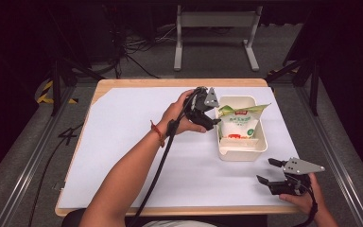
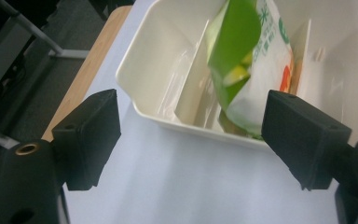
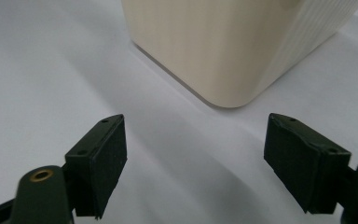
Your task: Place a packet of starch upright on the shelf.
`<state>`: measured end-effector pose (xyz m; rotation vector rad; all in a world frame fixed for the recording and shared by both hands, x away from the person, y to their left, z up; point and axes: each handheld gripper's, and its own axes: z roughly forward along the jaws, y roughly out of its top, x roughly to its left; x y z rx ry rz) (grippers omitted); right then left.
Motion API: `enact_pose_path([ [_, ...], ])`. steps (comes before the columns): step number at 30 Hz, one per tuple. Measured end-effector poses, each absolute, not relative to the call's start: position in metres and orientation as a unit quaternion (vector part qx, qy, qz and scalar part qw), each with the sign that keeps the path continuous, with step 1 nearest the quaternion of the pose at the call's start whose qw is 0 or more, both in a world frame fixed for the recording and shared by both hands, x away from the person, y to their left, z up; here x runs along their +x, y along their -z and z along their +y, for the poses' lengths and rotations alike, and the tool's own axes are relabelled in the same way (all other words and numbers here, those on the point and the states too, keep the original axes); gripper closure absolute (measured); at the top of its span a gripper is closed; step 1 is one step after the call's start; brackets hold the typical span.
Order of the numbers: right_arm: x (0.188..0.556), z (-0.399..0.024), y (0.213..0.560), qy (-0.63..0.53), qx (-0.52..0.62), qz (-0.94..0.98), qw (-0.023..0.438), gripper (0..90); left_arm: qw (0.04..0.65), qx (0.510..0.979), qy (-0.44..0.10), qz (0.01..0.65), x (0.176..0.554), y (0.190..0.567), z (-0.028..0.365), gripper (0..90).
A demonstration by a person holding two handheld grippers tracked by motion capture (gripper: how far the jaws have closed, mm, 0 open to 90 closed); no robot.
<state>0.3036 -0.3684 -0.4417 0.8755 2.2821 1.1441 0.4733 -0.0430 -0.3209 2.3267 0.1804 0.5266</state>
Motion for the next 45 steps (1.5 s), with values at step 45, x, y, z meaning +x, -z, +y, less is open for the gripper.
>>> enact_pose_path([
  [45,0.303,-0.368,0.441,-0.411,0.318,0.824,0.226,20.5,0.313,0.915,-0.224,0.12,0.428,0.382,0.086,11.9],
])
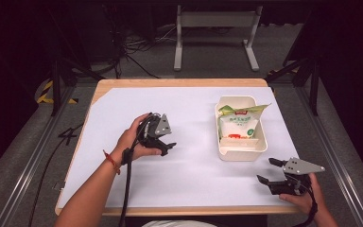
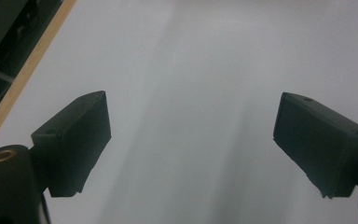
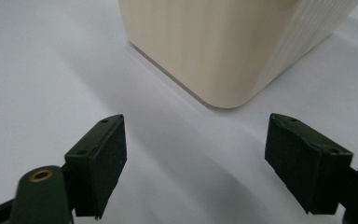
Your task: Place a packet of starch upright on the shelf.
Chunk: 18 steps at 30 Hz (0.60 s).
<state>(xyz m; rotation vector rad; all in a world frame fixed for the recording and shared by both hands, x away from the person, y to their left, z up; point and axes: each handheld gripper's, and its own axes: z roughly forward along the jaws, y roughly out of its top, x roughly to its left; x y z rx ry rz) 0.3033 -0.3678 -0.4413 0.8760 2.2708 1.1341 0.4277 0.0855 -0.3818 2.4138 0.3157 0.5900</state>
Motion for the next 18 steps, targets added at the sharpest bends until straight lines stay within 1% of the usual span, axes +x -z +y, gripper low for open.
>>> enact_pose_path([
  [12,0.303,-0.368,0.441,-0.409,0.318,0.825,0.227,20.1,0.294,0.915,-0.235,0.145,0.415,0.393,0.13,11.4],
  [18,0.303,-0.367,0.441,-0.407,0.318,0.826,0.226,20.0,0.282,0.915,-0.244,0.154,0.401,0.4,0.152,11.3],
])
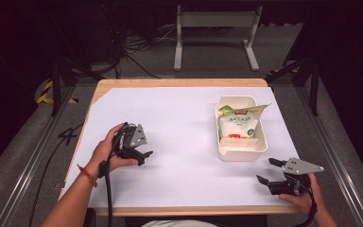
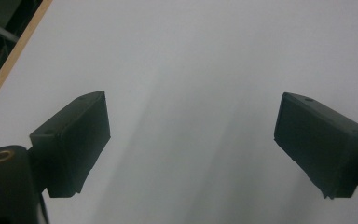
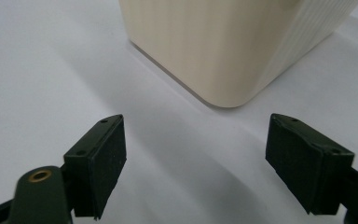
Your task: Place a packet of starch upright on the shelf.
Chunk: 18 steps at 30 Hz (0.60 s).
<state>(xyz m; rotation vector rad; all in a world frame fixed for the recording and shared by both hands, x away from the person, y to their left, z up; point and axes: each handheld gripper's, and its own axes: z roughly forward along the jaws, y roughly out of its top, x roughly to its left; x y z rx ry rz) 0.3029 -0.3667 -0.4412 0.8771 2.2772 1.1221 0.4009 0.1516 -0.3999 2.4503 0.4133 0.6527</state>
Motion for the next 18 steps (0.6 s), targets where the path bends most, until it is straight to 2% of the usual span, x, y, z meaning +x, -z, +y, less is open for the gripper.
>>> enact_pose_path([
  [13,0.303,-0.367,0.441,-0.407,0.32,0.824,0.229,19.7,0.28,0.905,-0.237,0.215,0.373,0.422,0.203,11.2],
  [18,0.303,-0.367,0.441,-0.406,0.321,0.824,0.23,19.7,0.313,0.885,-0.232,0.254,0.368,0.429,0.227,11.6],
])
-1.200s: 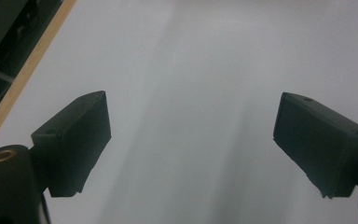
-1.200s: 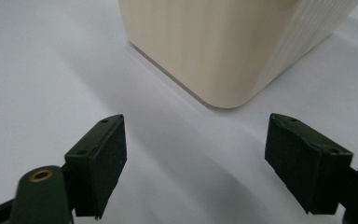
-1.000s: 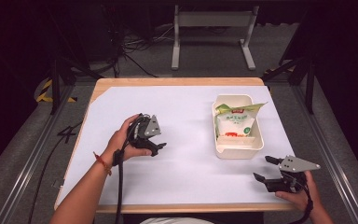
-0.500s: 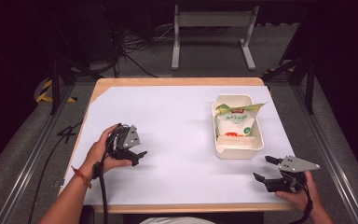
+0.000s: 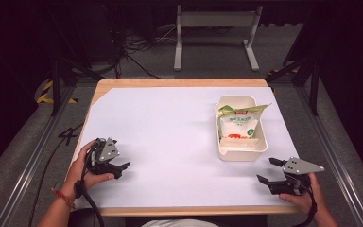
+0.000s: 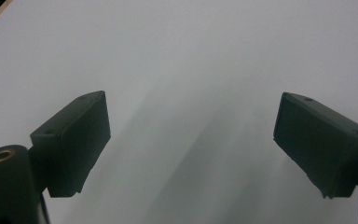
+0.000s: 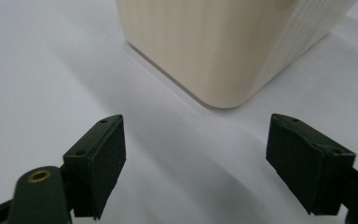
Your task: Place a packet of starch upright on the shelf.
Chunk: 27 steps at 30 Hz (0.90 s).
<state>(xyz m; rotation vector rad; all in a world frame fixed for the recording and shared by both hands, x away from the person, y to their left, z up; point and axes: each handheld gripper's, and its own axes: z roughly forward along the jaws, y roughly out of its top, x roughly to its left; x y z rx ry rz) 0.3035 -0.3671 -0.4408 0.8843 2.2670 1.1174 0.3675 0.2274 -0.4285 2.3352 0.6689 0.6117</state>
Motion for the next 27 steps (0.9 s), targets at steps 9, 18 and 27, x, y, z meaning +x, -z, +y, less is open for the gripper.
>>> enact_pose_path([
  [9,0.307,-0.366,0.44,-0.405,0.319,0.825,0.229,19.5,0.367,0.85,-0.221,0.306,0.351,0.439,0.264,10.9],
  [18,0.316,-0.364,0.437,-0.416,0.326,0.813,0.244,20.0,0.427,0.803,-0.211,0.357,0.334,0.447,0.288,10.9],
  [27,0.318,-0.364,0.437,-0.415,0.331,0.812,0.245,19.9,0.444,0.796,-0.204,0.357,0.336,0.448,0.288,10.8],
])
